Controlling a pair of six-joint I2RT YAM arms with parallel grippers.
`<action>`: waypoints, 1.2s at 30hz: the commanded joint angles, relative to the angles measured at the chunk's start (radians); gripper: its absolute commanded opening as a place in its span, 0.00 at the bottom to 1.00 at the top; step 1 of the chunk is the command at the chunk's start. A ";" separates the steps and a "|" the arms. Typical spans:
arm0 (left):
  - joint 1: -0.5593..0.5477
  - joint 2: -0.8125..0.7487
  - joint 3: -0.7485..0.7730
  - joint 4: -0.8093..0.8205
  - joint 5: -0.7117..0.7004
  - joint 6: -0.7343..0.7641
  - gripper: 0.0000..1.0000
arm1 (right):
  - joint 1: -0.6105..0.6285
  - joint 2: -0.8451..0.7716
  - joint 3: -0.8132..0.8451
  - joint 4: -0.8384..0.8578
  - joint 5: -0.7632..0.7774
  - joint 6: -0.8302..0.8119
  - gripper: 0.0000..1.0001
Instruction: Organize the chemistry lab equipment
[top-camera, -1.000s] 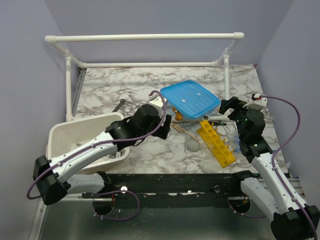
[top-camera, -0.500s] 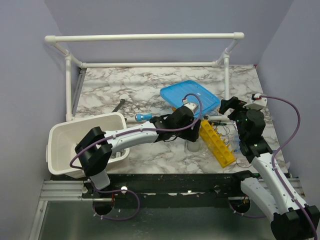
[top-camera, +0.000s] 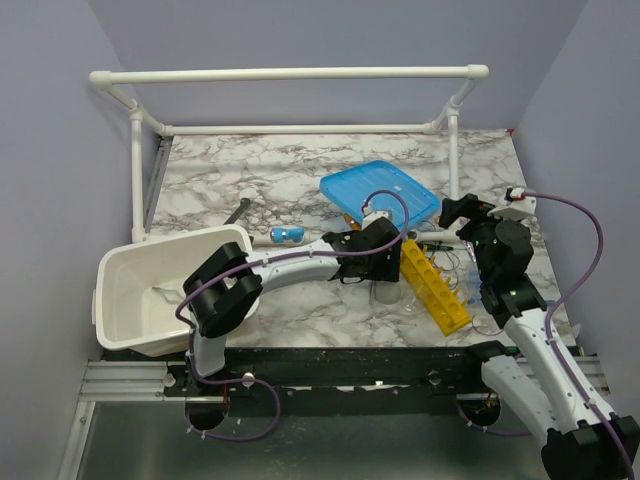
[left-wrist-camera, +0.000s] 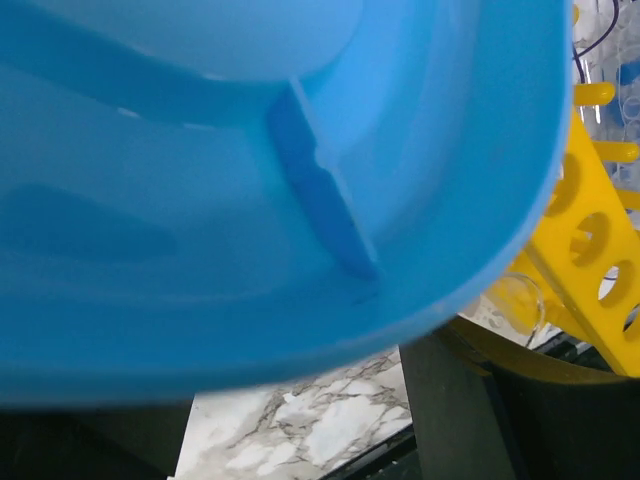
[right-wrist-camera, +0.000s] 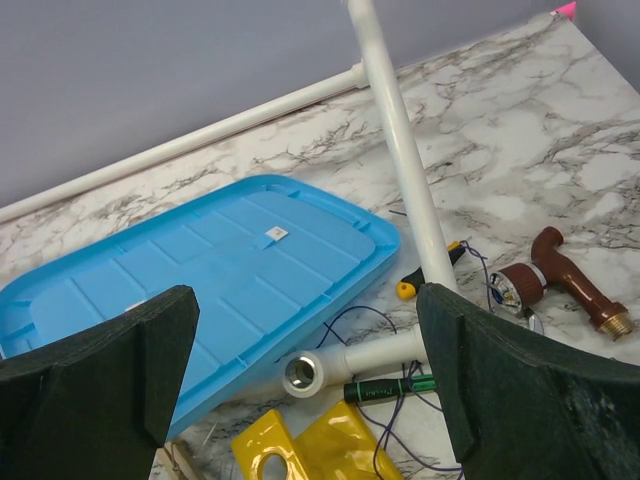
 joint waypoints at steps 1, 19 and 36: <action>0.000 0.047 0.067 -0.061 -0.046 -0.032 0.74 | -0.004 -0.022 0.011 -0.007 -0.024 0.011 1.00; 0.028 0.175 0.137 -0.086 -0.026 -0.047 0.69 | -0.004 -0.039 0.008 -0.009 -0.040 0.016 1.00; 0.019 0.044 0.068 -0.028 -0.089 -0.020 0.67 | -0.004 -0.036 0.013 -0.013 -0.038 0.010 1.00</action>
